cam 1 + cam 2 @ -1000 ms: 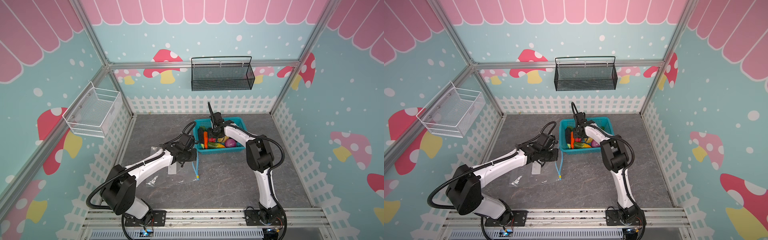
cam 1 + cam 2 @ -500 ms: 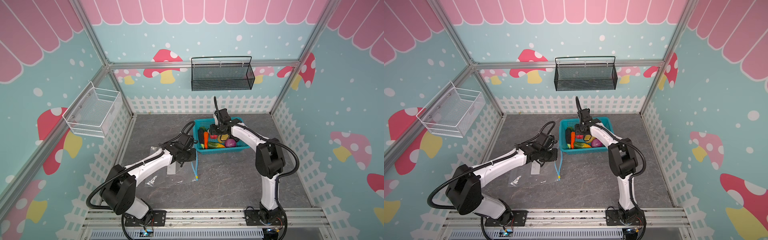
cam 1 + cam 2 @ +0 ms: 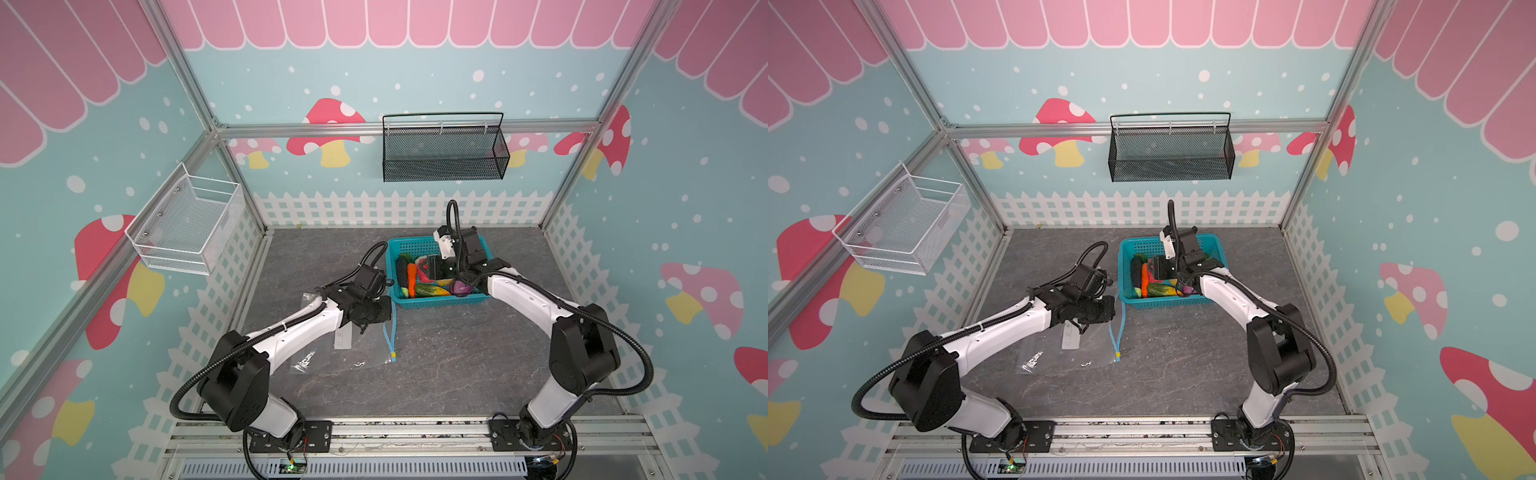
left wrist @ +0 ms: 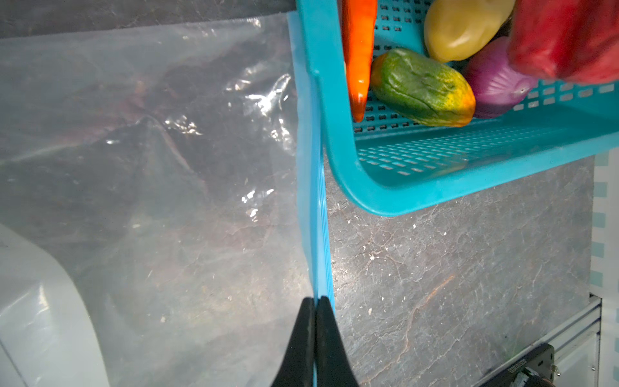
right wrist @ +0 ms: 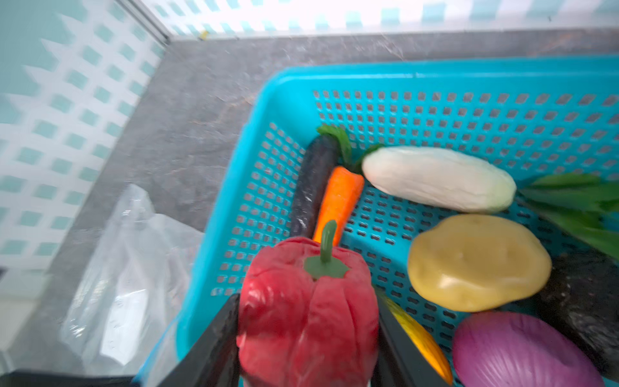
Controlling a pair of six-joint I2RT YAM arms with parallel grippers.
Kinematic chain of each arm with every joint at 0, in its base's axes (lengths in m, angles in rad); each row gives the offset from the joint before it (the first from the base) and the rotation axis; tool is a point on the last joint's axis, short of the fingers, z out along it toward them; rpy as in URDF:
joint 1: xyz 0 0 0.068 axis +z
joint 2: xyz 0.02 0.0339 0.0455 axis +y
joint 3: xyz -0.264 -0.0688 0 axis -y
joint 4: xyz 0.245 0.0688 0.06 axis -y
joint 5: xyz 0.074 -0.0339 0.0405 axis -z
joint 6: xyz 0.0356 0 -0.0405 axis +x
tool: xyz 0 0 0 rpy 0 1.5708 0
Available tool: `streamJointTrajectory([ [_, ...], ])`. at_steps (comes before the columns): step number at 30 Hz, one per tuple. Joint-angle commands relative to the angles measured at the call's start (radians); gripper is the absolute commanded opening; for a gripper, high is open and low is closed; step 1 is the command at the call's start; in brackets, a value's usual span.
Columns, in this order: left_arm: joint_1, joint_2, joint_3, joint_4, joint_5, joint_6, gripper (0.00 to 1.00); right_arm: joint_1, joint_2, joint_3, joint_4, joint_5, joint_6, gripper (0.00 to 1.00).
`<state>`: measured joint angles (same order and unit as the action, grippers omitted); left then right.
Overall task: Place the food in the zip-top bag and seal the zipper
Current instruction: 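Grasp the red pepper with the right gripper and lift it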
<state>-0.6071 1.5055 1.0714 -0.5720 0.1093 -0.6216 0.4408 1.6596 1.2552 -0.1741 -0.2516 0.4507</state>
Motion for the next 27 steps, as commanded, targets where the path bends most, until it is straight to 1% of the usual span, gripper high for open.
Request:
streamJointTrajectory([
  [1, 0.011, -0.036, 0.009, -0.017, 0.009, -0.028, 0.0, 0.0, -0.053, -0.085, 0.114, -0.115, 0.026, 0.52],
  [4, 0.012, -0.052, 0.007, -0.023, 0.007, -0.038, 0.0, 0.007, -0.099, -0.158, 0.151, -0.157, 0.062, 0.51],
  [7, 0.014, -0.068, 0.001, -0.028, 0.008, -0.042, 0.0, 0.021, -0.151, -0.216, 0.164, -0.174, 0.09, 0.5],
  [18, 0.015, -0.096, -0.037, -0.035, -0.006, -0.056, 0.0, 0.154, -0.355, -0.464, 0.189, -0.086, 0.114, 0.47],
  [22, 0.016, -0.093, -0.036, -0.034, -0.007, -0.053, 0.0, 0.17, -0.343, -0.5, 0.175, -0.031, 0.119, 0.46],
  [27, 0.016, -0.094, -0.043, -0.028, -0.002, -0.052, 0.0, 0.168, -0.276, -0.465, 0.161, 0.033, 0.092, 0.44],
])
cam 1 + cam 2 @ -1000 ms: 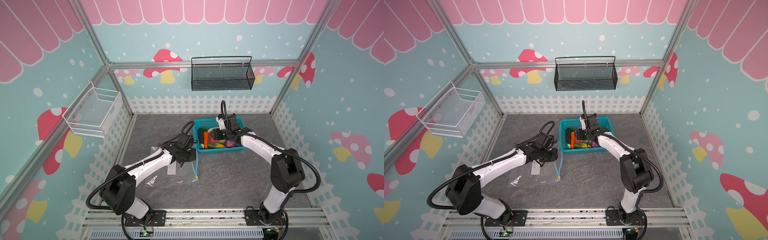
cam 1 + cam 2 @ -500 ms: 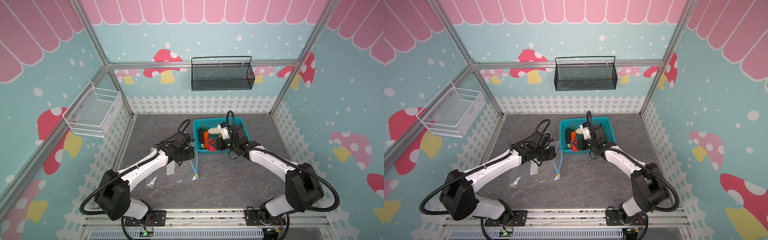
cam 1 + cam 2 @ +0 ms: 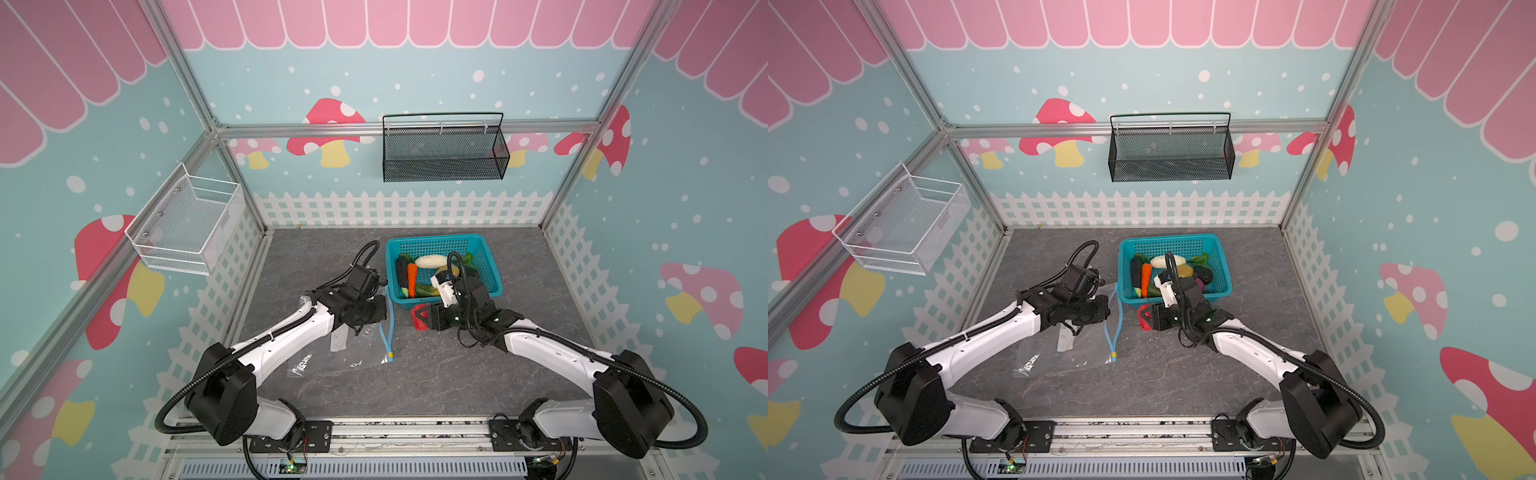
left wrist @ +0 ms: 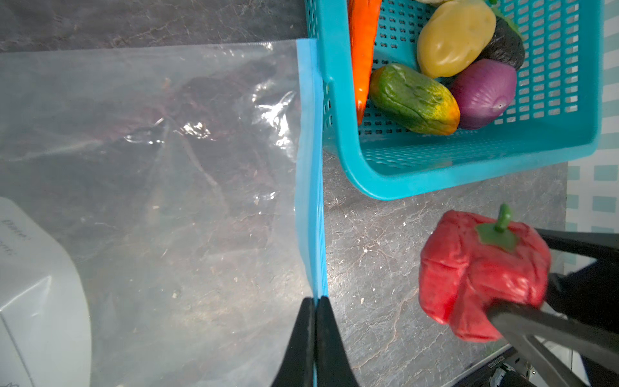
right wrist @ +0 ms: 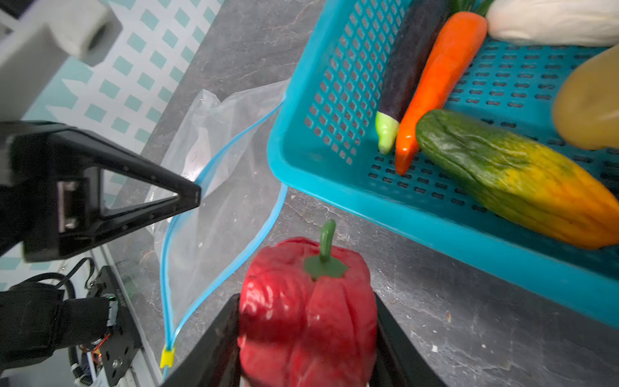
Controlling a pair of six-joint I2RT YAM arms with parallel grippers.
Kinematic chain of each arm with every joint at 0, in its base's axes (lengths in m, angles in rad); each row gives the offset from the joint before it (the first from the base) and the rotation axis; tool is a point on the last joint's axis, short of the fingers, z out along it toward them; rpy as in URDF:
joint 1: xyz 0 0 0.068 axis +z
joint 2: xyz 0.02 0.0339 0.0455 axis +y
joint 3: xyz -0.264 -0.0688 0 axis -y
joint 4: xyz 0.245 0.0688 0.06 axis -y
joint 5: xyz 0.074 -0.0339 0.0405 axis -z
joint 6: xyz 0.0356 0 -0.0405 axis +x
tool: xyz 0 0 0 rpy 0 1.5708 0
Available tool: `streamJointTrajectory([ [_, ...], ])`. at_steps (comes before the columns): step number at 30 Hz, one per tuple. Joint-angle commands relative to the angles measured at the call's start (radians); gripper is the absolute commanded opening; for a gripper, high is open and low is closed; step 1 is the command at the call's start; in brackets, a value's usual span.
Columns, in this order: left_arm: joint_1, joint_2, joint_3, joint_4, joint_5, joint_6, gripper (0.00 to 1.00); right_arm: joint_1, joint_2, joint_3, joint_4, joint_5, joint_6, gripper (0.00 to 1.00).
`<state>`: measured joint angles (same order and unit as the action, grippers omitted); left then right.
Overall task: Place the food in the zip-top bag and seal the zipper
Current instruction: 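Grasp the red pepper with the right gripper and lift it, then carry the red pepper with the right gripper into the bag opening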
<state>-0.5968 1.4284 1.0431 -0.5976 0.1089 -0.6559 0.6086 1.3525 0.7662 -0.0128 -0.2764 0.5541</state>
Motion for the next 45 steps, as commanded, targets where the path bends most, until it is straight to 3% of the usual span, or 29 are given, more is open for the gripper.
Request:
streamJointTrajectory([
  [1, 0.006, -0.017, -0.015, -0.002, 0.001, -0.018, 0.0, 0.0, 0.044, 0.035, -0.004, 0.067, -0.017, 0.44],
  [18, 0.005, -0.054, -0.044, 0.011, 0.004, -0.029, 0.0, -0.02, 0.214, 0.203, -0.035, 0.097, -0.063, 0.42],
  [26, 0.005, -0.066, -0.024, 0.01, 0.026, -0.092, 0.0, -0.019, 0.176, 0.179, -0.046, -0.122, 0.126, 0.41],
  [30, 0.008, -0.091, -0.047, 0.013, 0.01, -0.109, 0.0, -0.016, 0.103, 0.121, 0.039, -0.181, 0.214, 0.41],
  [37, 0.009, -0.108, -0.043, 0.026, 0.024, -0.131, 0.0, 0.001, 0.073, 0.041, 0.238, -0.257, 0.386, 0.41],
  [45, 0.009, -0.107, -0.032, 0.025, 0.025, -0.137, 0.0, 0.008, 0.071, 0.001, 0.376, -0.245, 0.486, 0.41],
])
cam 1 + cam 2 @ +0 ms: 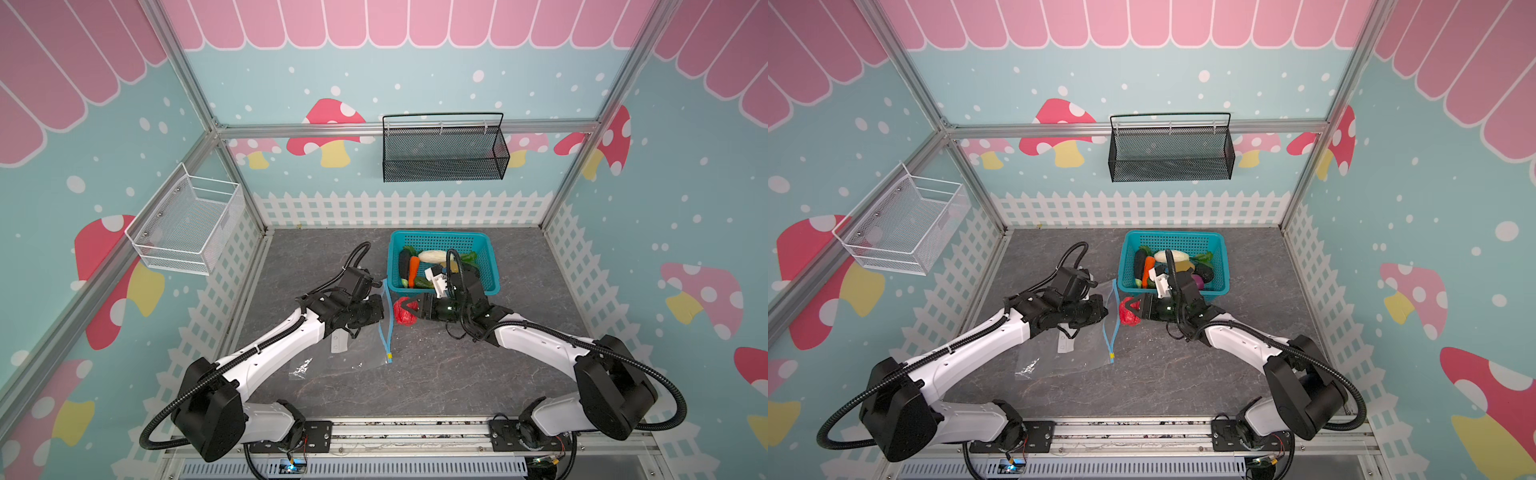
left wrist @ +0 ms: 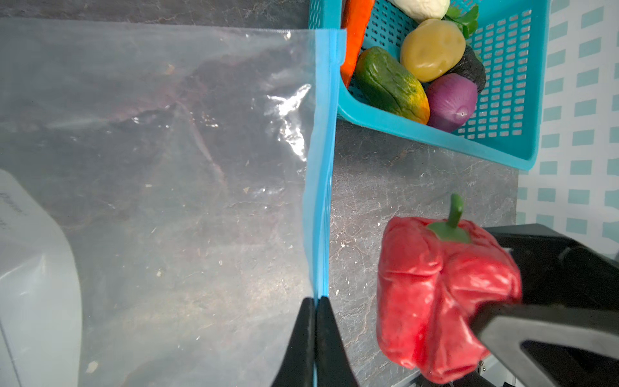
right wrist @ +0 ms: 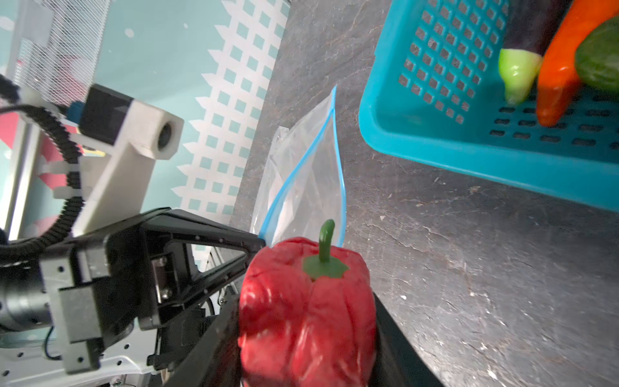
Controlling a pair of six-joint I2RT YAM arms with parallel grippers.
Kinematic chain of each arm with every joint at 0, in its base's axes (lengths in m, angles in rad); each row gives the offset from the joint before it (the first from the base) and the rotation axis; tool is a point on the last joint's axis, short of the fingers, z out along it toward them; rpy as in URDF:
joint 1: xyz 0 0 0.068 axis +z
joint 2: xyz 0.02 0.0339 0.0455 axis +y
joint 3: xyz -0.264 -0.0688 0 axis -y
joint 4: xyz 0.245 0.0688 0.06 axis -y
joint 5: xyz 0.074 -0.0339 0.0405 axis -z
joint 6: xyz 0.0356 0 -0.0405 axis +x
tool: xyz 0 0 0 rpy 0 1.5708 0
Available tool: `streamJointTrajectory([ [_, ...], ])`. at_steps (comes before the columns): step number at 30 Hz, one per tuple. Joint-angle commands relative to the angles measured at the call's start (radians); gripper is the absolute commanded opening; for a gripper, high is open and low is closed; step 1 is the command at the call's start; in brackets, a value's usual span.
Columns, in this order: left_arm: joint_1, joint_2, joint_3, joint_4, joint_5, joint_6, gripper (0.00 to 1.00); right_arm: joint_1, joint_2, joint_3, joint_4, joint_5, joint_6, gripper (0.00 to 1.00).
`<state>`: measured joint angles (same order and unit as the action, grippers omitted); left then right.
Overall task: Place the food in the zip-top bag and seal the zipper
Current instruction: 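Carry the red pepper with the right gripper into the bag opening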
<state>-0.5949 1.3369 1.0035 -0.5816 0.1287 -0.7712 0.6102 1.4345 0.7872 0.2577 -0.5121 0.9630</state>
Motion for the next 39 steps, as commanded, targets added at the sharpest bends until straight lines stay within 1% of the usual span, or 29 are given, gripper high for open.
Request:
streamJointTrajectory([
  [1, 0.006, -0.015, 0.009, 0.009, 0.007, -0.023, 0.0, 0.009, -0.006, -0.024, 0.123, -0.012, 0.092, 0.4],
  [6, 0.007, -0.016, 0.01, 0.011, 0.009, -0.024, 0.0, 0.027, 0.046, -0.024, 0.199, -0.037, 0.14, 0.39],
  [15, 0.007, -0.036, 0.013, 0.011, -0.002, -0.02, 0.0, 0.048, 0.114, -0.007, 0.209, -0.052, 0.137, 0.39],
  [39, 0.005, -0.056, 0.002, 0.033, 0.026, -0.033, 0.0, 0.061, 0.14, -0.014, 0.196, -0.028, 0.114, 0.39],
])
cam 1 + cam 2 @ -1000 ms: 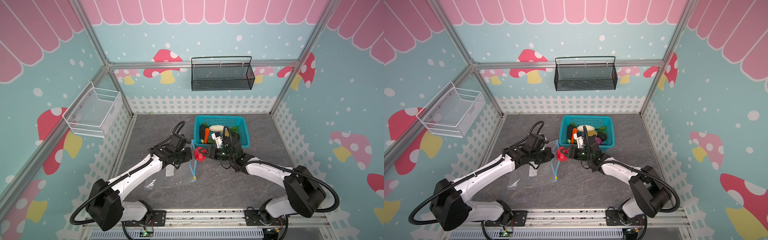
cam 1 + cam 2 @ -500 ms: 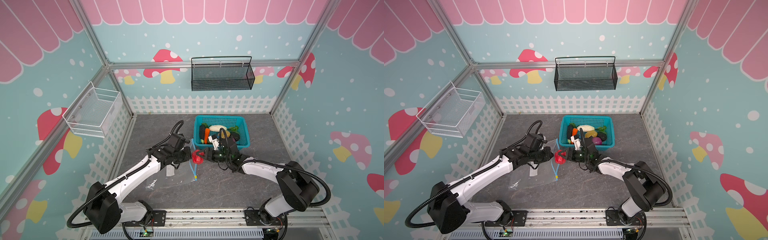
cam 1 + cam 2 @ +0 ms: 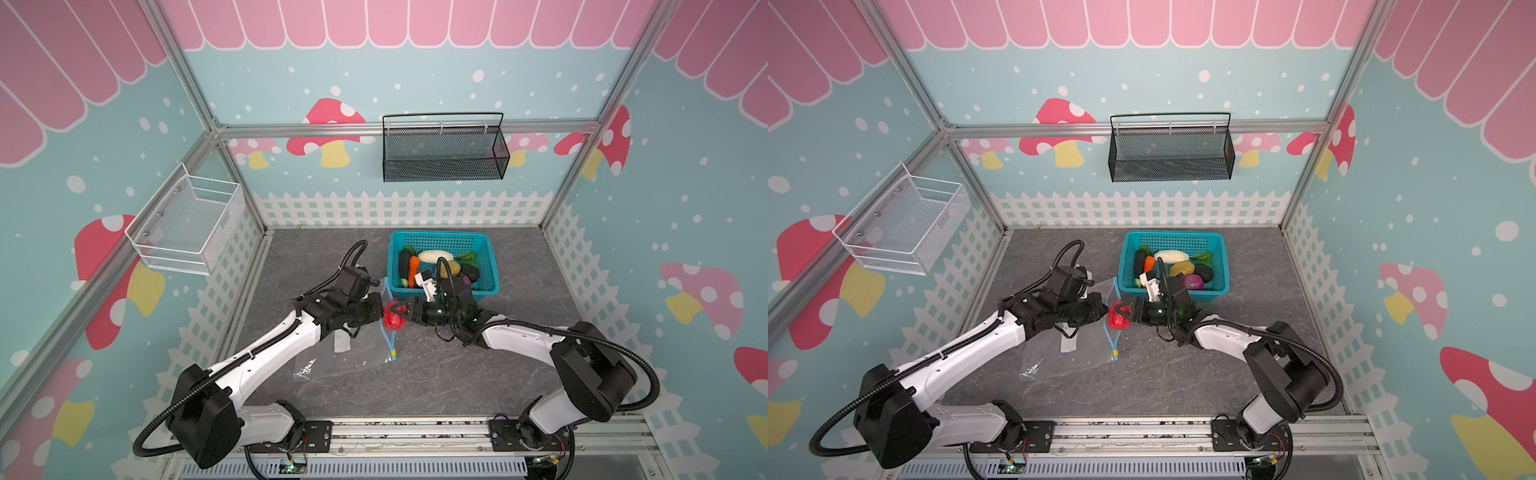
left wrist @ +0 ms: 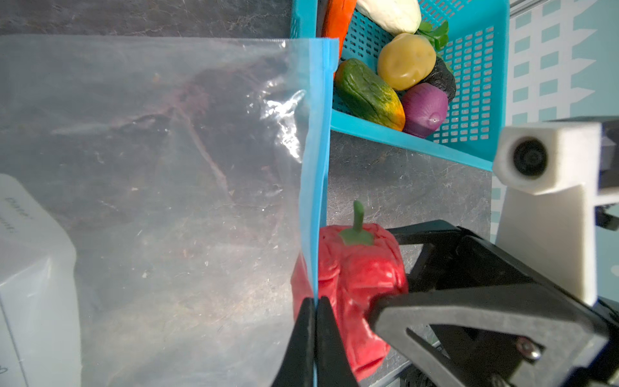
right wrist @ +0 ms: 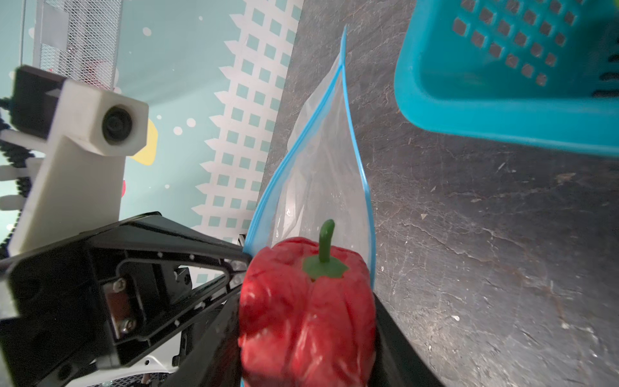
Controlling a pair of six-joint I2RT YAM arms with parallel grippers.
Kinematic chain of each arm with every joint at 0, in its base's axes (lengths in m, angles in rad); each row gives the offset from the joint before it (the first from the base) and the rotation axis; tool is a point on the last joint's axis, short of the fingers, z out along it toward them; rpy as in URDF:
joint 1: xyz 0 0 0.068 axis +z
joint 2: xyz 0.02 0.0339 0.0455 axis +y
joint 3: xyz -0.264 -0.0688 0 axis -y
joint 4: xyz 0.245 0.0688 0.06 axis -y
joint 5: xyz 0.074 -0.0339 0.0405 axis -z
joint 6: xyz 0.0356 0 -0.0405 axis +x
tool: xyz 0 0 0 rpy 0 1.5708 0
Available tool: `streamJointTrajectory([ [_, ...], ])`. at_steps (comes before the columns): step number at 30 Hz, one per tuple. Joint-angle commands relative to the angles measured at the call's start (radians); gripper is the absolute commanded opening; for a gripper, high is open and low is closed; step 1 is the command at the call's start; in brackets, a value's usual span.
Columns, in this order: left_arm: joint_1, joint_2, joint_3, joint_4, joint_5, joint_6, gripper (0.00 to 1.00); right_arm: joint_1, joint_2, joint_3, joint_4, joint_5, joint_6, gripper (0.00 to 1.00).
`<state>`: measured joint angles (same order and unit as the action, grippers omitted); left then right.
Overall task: Place the food in the zip-top bag and seal the zipper
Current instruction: 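Carry the red pepper with the right gripper into the bag opening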
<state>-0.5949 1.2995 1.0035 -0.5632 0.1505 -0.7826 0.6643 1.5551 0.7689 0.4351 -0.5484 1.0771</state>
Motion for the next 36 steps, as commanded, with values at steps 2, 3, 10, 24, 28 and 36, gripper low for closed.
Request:
streamJointTrajectory([
  [2, 0.005, -0.02, 0.001, 0.018, 0.006, -0.024, 0.0, 0.009, 0.022, 0.006, 0.018, 0.007, -0.002, 0.39],
  [3, 0.005, -0.021, 0.001, 0.021, 0.007, -0.023, 0.0, 0.008, 0.023, 0.004, 0.018, 0.008, -0.002, 0.39],
  [10, 0.002, -0.026, -0.014, 0.029, 0.004, -0.025, 0.0, 0.011, 0.022, 0.001, 0.013, 0.011, -0.007, 0.39],
  [24, -0.004, -0.026, -0.019, 0.043, 0.014, -0.028, 0.0, 0.033, 0.06, 0.046, -0.027, 0.011, -0.035, 0.41],
  [28, -0.005, -0.023, -0.016, 0.044, 0.015, -0.024, 0.0, 0.037, 0.079, 0.073, -0.074, 0.019, -0.064, 0.42],
  [36, -0.004, -0.025, -0.02, 0.045, 0.011, -0.021, 0.0, 0.037, 0.101, 0.087, -0.111, 0.048, -0.103, 0.45],
])
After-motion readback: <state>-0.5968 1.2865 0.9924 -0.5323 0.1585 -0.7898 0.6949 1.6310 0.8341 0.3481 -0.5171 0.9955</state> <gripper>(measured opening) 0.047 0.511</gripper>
